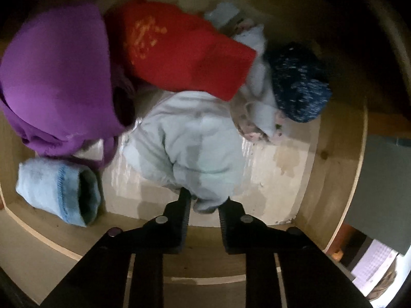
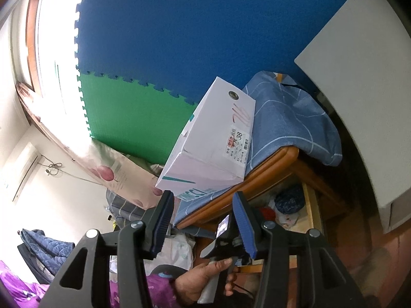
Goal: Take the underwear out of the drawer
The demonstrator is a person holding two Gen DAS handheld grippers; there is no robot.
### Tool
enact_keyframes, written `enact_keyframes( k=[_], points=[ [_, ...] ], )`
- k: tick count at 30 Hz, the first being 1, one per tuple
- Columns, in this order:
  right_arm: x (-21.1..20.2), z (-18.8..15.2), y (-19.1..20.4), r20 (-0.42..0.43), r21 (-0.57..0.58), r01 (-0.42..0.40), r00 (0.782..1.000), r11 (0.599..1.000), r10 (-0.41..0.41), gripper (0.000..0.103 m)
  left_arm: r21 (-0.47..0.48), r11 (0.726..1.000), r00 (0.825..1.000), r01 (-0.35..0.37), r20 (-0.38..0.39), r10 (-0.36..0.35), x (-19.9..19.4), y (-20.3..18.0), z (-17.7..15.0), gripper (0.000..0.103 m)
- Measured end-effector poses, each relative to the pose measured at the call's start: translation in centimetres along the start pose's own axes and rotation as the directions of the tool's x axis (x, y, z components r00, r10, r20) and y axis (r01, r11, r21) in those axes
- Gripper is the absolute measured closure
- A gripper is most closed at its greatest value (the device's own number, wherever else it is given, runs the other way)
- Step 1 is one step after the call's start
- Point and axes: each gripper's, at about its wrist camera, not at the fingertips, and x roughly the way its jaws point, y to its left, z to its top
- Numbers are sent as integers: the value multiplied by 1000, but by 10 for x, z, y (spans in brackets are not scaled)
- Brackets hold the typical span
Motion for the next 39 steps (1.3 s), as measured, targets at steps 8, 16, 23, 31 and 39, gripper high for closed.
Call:
enact_keyframes(
  k=[8,16,23,31,39],
  points=[
    [3,1,-7,-3,31,18,1000,999,-18,54,-2,990,980,138,145,-137,-39,-3,-31,101],
    [8,-1,-7,-15,36,33,999,999,-32,54,-16,975,967,222,133,-218,-50,9,-34,95],
    [12,-2,-5,-33,32,23,999,999,-21,54,-134,984,982,121,163,-99,-42,10,-17,21],
    [9,-1,-16,-38,119,-55,998,991,60,54,-306,948,995,89,67,-72,-11,10,5,7],
    [4,0,-35,-13,236,-100,994,967,106,51,-293,955,967,-43,-251,-34,32,11,22,2]
  ],
)
